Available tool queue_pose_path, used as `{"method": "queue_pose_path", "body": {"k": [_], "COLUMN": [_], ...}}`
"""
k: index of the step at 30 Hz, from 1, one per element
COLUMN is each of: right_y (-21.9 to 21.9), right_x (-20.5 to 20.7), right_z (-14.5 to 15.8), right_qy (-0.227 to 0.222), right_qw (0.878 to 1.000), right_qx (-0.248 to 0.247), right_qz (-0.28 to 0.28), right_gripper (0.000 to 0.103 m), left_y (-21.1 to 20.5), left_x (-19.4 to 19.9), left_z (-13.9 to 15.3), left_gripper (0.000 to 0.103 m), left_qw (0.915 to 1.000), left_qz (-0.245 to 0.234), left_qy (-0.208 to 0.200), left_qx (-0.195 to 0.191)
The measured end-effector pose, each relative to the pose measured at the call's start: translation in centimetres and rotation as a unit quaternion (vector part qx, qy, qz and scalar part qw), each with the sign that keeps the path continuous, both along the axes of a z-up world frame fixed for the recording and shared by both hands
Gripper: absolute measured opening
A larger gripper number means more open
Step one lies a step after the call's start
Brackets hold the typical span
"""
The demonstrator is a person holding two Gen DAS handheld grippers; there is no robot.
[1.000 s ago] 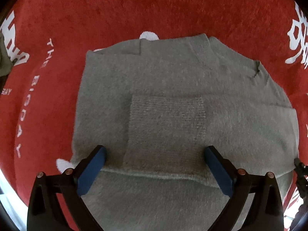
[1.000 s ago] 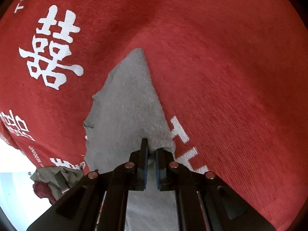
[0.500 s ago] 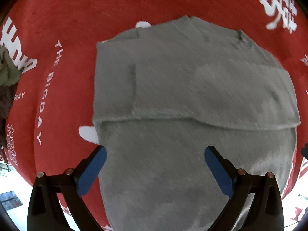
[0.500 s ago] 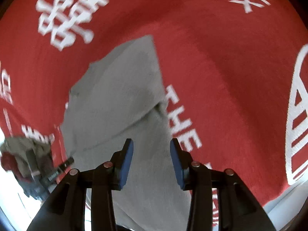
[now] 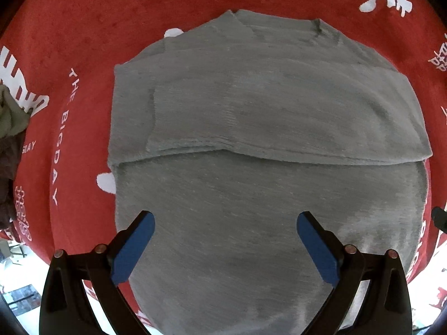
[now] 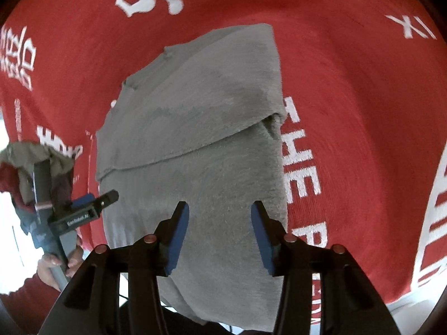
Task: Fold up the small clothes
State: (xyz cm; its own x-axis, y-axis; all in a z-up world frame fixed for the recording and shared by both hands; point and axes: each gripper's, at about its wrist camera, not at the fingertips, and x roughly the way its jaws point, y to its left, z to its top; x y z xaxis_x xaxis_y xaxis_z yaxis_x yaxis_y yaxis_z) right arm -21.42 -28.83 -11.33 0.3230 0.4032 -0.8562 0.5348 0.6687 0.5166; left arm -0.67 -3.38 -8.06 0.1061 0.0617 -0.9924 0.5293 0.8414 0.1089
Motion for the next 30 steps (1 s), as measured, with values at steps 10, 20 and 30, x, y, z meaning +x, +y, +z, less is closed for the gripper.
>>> {"method": "queue_pose_path", "body": {"k": [10, 20, 30], "right_y": [-0.9, 1.9, 9.1], "right_x": [-1.6, -5.7, -9.3], "right_z": [-1.1, -2.5, -1.7], "right_qy": [-0.009, 0.021, 0.028], "right_qw": [0.998, 0.996, 0.996], "right_qx": [0.033, 0.069, 0.055], "right_qz": [0.054, 0.055, 0.063], "right_gripper": [0.053, 0.053, 0.053], "left_y": [0.0, 3.4, 13.1], "left_x": [-5.5, -9.3, -11.1], "left_z": [-0.9, -1.1, -0.3], "left_gripper": [0.102, 0.102, 0.102], "left_qw": [0.9990, 0.9987, 0.9978], "left_qz": [0.029, 0.012, 0.025], "left_qy": [0.032, 0.047, 0.047], "left_qx": [0.013, 0.017, -0.041]}}
